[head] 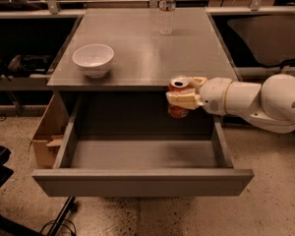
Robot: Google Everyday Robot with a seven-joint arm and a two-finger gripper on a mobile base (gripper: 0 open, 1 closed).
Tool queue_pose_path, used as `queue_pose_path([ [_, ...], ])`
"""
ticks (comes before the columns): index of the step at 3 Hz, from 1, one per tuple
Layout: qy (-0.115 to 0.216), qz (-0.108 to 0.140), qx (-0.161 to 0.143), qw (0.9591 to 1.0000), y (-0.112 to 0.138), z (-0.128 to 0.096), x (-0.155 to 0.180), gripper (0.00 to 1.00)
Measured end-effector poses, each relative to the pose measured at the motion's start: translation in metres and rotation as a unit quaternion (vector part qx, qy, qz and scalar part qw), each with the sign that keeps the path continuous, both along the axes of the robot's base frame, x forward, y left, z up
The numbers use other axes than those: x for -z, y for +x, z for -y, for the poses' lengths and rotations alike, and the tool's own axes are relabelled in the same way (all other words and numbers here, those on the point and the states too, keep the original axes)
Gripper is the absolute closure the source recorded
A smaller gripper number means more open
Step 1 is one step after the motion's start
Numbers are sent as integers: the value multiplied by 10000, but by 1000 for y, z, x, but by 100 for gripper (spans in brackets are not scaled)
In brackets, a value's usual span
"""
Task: Place coke can into top drawer
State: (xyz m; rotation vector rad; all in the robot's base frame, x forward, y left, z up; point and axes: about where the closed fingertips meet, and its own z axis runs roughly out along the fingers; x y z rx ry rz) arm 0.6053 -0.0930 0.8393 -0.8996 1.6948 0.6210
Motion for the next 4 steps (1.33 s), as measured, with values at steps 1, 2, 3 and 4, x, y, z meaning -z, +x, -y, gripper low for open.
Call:
queue_pose_path([
  [1,181,-255,14,9995,6,15,40,100],
  [2,181,-255,14,9995,6,15,40,100],
  [3,286,-441,26,9986,2,28,70,100],
  [4,438,-476,72,9979,-15,38,97,100],
])
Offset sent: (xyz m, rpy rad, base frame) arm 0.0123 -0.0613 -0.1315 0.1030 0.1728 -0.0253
